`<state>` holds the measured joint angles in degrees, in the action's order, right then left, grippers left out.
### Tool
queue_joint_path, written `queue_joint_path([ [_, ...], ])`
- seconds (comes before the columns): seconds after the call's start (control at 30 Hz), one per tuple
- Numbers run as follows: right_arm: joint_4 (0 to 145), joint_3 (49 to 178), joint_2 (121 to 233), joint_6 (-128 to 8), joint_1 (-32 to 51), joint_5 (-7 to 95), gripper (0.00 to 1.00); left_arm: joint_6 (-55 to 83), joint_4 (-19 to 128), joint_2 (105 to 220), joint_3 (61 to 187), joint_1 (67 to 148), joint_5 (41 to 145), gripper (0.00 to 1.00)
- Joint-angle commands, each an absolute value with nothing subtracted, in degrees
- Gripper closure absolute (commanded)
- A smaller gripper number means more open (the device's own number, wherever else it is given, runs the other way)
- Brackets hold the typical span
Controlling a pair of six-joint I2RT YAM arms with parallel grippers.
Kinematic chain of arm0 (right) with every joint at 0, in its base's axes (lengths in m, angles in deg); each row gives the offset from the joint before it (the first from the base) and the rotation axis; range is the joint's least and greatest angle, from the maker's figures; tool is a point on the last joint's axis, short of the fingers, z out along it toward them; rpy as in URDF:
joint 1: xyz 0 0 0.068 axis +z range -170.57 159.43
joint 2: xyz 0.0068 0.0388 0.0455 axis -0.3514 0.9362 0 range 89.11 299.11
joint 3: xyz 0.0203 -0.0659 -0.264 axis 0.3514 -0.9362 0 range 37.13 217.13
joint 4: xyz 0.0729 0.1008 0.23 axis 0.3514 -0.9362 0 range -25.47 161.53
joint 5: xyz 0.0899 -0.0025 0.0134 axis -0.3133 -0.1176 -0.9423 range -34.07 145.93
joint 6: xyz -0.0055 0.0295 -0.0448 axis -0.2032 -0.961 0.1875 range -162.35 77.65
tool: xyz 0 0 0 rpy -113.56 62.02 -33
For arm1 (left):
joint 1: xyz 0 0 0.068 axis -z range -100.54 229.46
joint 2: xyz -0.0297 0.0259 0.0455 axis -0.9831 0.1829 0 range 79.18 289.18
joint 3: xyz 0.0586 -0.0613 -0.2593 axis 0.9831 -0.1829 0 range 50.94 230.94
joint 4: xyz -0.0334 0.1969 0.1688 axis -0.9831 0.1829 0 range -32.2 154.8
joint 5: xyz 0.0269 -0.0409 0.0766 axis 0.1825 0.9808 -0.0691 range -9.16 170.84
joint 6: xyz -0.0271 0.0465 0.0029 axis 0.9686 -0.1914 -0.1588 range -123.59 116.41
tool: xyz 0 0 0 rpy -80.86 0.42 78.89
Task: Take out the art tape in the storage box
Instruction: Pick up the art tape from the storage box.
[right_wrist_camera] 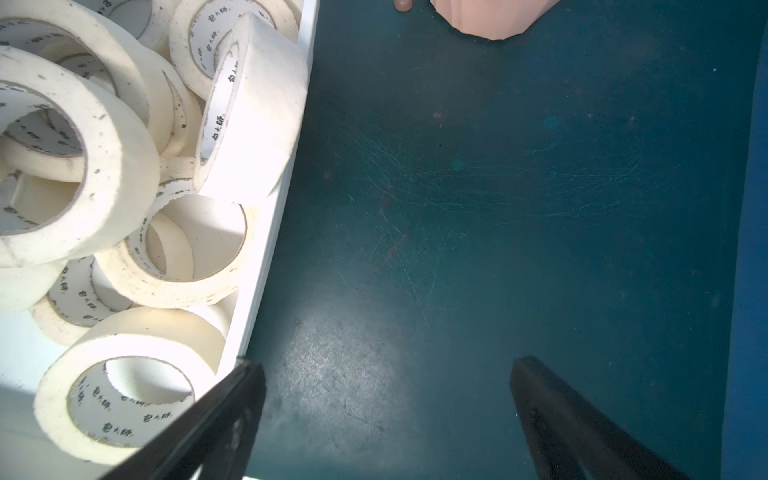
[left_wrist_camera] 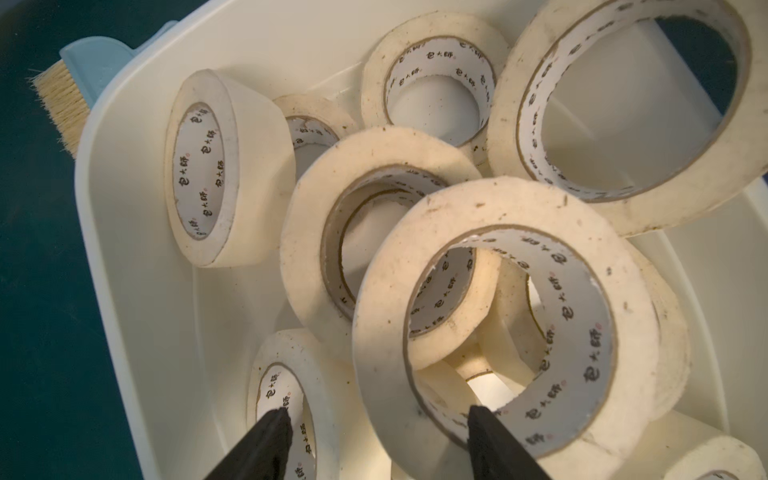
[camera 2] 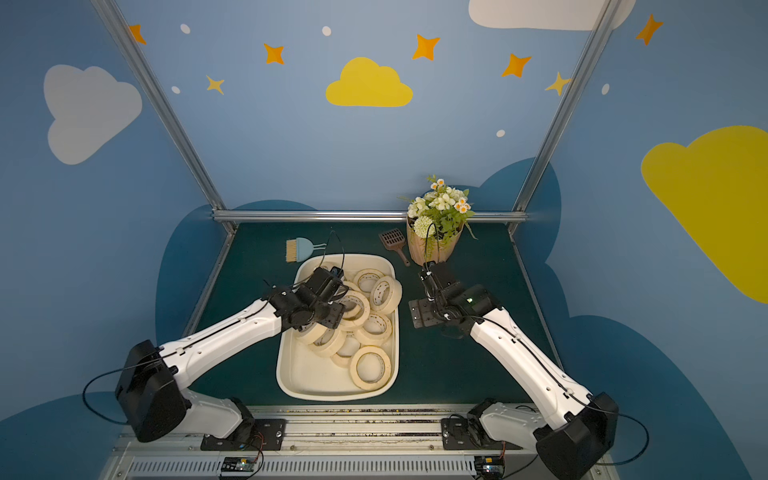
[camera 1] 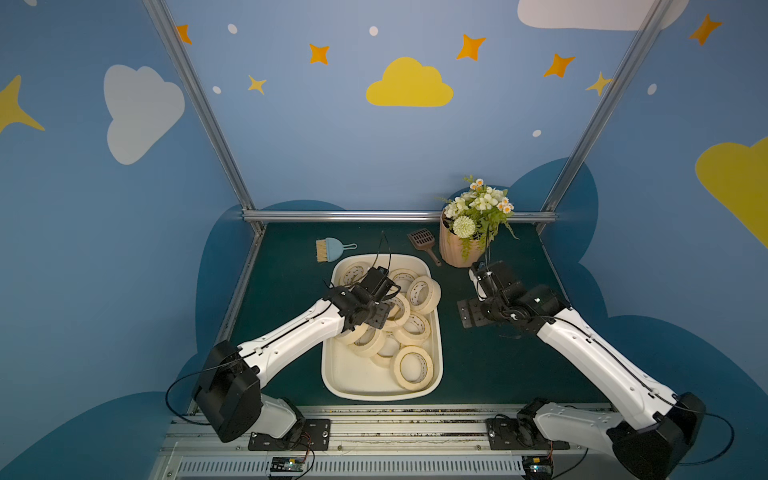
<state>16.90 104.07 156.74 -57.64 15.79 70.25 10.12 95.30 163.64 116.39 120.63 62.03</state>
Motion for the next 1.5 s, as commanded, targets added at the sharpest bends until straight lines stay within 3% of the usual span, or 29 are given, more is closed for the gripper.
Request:
queue_joint_path([
  [0.0,13.7,106.0,155.4,-58.8,17.4,70.0,0.02,12.0,97.4,167.4,118.6,120.6,62.0,0.34],
  [0.1,13.4,105.8,155.6,-59.0,18.4,70.1,0.02,12.4,97.5,170.5,119.9,120.6,59.9,0.39],
  [0.27,14.4,105.2,156.9,-59.4,19.4,68.8,0.04,12.6,97.4,173.5,121.2,120.6,58.3,0.69],
  [0.37,15.4,106.0,158.0,-60.5,20.6,66.6,0.07,12.9,98.3,172.2,122.2,120.8,57.2,0.79],
  [0.67,22.6,111.8,163.5,-64.7,28.8,59.7,0.18,12.0,101.4,168.2,126.4,123.3,54.4,0.85],
  [0.93,28.5,114.0,170.1,-68.0,28.9,58.1,0.21,13.0,101.5,164.7,127.1,126.4,54.8,0.85],
  [1.1,33.0,114.0,173.0,-70.3,28.2,56.3,0.29,14.2,100.9,162.3,126.6,128.3,55.3,0.85],
  [1.23,34.6,114.8,175.3,-71.6,27.9,54.9,0.43,14.9,99.5,161.4,125.9,128.9,56.5,0.85],
  [1.3,34.2,115.4,176.1,-72.1,27.9,55.2,0.69,15.1,98.5,161.1,125.3,129.1,57.3,0.83],
  [1.4,33.8,115.4,176.0,-72.4,27.6,56.3,0.99,15.5,96.8,160.1,124.3,129.2,59.1,0.81],
  [1.47,33.5,115.3,175.4,-71.9,27.0,57.2,1.00,14.9,95.0,158.8,123.3,129.2,60.8,0.69],
])
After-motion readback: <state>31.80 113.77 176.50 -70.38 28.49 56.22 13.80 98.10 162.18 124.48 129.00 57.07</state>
